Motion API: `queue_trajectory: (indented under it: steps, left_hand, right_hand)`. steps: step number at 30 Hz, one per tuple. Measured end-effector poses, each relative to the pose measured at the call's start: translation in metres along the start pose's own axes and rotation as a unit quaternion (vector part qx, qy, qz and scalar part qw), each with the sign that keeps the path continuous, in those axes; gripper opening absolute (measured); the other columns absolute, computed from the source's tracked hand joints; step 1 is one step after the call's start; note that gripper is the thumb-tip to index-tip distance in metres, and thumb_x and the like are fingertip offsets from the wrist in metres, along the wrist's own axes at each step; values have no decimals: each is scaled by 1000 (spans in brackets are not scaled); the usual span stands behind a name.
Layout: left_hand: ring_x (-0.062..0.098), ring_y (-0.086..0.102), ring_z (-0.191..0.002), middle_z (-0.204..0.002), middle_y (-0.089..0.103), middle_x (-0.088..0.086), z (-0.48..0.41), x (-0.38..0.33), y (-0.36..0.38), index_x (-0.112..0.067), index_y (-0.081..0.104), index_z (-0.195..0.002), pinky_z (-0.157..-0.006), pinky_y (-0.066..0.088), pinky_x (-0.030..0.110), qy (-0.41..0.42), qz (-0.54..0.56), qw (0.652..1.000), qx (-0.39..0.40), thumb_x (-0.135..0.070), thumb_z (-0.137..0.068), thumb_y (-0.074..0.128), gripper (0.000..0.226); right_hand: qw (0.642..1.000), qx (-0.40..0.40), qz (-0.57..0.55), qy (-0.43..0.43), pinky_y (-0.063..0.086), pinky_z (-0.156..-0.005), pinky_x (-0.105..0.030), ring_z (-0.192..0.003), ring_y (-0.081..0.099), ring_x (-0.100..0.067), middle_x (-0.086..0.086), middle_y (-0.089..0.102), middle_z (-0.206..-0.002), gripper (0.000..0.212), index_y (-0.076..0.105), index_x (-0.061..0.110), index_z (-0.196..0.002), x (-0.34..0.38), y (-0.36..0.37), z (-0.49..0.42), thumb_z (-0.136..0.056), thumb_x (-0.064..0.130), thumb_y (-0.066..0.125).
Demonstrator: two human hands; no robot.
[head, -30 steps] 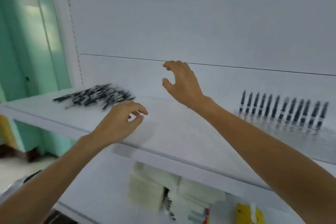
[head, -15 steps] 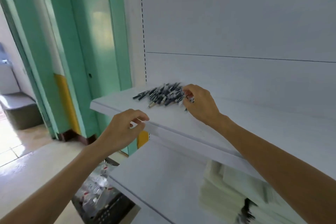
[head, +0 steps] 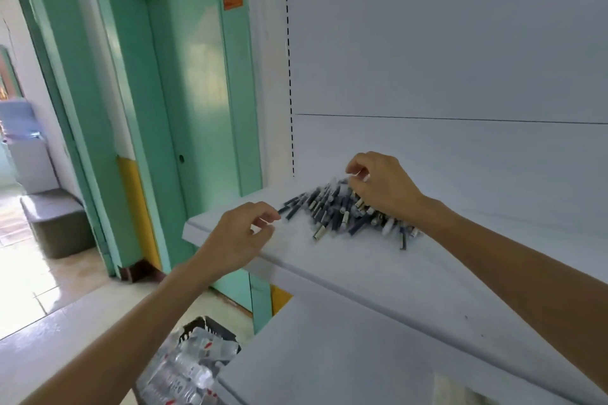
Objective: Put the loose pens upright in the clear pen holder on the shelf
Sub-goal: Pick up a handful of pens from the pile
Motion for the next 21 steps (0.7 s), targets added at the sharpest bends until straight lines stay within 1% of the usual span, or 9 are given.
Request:
queue_trajectory:
  steps: [2, 4, 8, 10, 12, 14, 17, 19, 21]
  left_hand:
    - [11, 58, -95, -106, 62, -1, -28, 13, 3, -14, 63, -105, -83, 43, 21, -3, -7, 1000, 0, -8, -90, 55, 18]
    - [11, 57, -94, -106, 61, -2, -51, 27, 10, -17, 63, -103, -83, 42, 20, -7, -7, 1000, 2, -9, -89, 56, 16]
    - [9, 57, -96, -107, 60, -4, -82, 53, 31, -26, 56, -96, -80, 42, 18, -7, -13, 999, 32, -14, -89, 57, 15]
    - [8, 57, -97, -107, 60, -6, -95, 61, 37, -28, 55, -96, -75, 40, 14, -4, -9, 999, 41, -15, -89, 58, 15]
    - [6, 56, -96, -109, 62, -7, -107, 67, 40, -26, 59, -99, -73, 38, 12, 1, -7, 999, 46, -15, -88, 59, 16]
    - [6, 55, -96, -113, 62, -5, -119, 69, 44, -21, 62, -107, -76, 39, 14, 6, -9, 998, 61, -16, -88, 59, 20]
    - [10, 54, -106, -125, 58, -2, -135, 70, 56, -18, 57, -120, -86, 42, 21, 7, -20, 993, 115, -20, -87, 60, 33]
    - [14, 52, -115, -132, 53, -1, -143, 73, 70, -19, 52, -129, -93, 40, 23, 2, -30, 985, 171, -25, -86, 61, 44]
    - [17, 53, -115, -132, 54, 1, -149, 80, 81, -20, 51, -131, -93, 41, 25, -5, -46, 974, 223, -28, -84, 63, 49]
  right_hand:
    - [1000, -4, 0, -10, 47, -83, -28, -92, 57, -16, -6, 62, -106, 19, 62, 8, -106, -2, 1, -21, -90, 14, 53]
    - [1000, -3, -12, -9, 44, -80, -23, -91, 56, -14, -5, 62, -106, 19, 61, 7, -107, -7, 7, -39, -90, 13, 54]
    - [999, 47, -24, -2, 39, -76, -17, -90, 54, -10, -3, 61, -107, 20, 60, 7, -110, -14, 35, -64, -91, 10, 55]
    - [997, 76, -22, -1, 41, -76, -16, -89, 55, -11, -6, 62, -107, 20, 60, 7, -110, -14, 51, -72, -91, 10, 55]
    - [995, 104, -14, 0, 43, -78, -19, -89, 56, -13, -6, 63, -107, 18, 61, 8, -109, -11, 67, -79, -92, 13, 55]
    - [990, 139, 11, -3, 46, -81, -24, -91, 57, -15, -5, 63, -106, 17, 62, 9, -106, -6, 84, -85, -93, 18, 55]
    - [984, 171, 41, 14, 50, -84, -30, -92, 59, -17, -4, 62, -107, 19, 61, 12, -108, -3, 104, -95, -93, 19, 53]
    - [981, 182, 48, 39, 49, -82, -30, -90, 58, -18, -6, 61, -109, 22, 60, 14, -113, -4, 114, -101, -93, 16, 50]
    - [974, 208, 67, 62, 46, -79, -28, -89, 56, -18, -10, 59, -115, 27, 59, 15, -117, -7, 125, -104, -93, 12, 48]
Point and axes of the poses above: each hand's wrist, its own z-axis away from the middle knuckle, its own y-axis out of the palm, x = y × z, the point moved 9 cm from there along -z, towards the middle knuckle
